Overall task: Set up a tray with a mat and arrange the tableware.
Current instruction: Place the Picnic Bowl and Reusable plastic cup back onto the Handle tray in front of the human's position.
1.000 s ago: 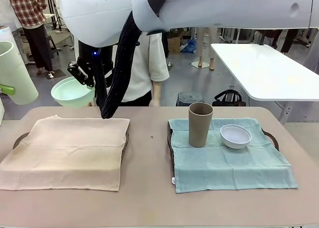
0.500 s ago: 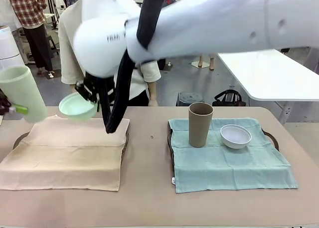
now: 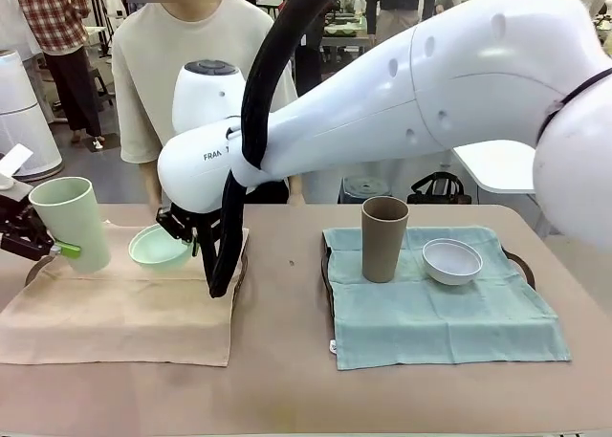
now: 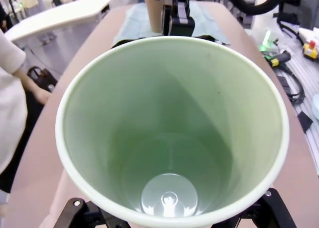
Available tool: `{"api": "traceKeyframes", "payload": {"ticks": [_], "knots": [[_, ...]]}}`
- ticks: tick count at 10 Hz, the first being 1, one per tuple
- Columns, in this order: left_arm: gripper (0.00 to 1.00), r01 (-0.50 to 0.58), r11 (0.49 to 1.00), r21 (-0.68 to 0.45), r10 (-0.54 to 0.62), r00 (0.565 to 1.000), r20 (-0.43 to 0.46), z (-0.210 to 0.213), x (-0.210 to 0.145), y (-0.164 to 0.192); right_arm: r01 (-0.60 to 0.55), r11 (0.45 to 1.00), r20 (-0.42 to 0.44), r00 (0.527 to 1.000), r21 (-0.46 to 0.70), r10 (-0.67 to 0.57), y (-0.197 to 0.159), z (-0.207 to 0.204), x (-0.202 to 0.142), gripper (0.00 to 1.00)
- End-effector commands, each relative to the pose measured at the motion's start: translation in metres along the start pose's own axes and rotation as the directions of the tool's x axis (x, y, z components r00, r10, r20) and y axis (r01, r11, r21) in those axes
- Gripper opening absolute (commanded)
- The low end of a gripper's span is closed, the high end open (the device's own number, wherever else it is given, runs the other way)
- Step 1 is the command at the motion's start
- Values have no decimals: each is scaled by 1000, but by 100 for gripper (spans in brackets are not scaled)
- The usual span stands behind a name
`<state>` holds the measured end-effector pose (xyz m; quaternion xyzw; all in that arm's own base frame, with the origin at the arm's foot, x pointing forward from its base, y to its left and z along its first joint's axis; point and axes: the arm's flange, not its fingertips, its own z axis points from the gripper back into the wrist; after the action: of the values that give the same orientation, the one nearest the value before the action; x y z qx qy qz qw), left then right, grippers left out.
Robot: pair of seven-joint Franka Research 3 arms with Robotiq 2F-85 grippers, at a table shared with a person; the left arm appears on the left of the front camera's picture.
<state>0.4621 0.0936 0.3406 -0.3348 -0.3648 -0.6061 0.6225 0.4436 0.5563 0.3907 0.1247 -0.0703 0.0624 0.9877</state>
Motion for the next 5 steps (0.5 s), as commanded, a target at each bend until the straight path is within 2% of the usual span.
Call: {"api": "traceKeyframes", "payload": {"ticks": [1, 2, 5], "knots": [[83, -6, 1000, 17, 6, 1000, 14, 1, 6, 9, -14, 1000, -10, 1000, 2, 14, 5, 6, 3, 4], [83, 0, 1000, 0, 0, 1000, 0, 0, 0, 0, 0, 1000, 0, 1000, 0, 0, 0, 0, 0, 4], [83, -6, 1000, -4, 6, 1000, -2, -1, -3, 2, -3, 1000, 3, 1000, -8, 3, 1, -2, 1, 4]]}}
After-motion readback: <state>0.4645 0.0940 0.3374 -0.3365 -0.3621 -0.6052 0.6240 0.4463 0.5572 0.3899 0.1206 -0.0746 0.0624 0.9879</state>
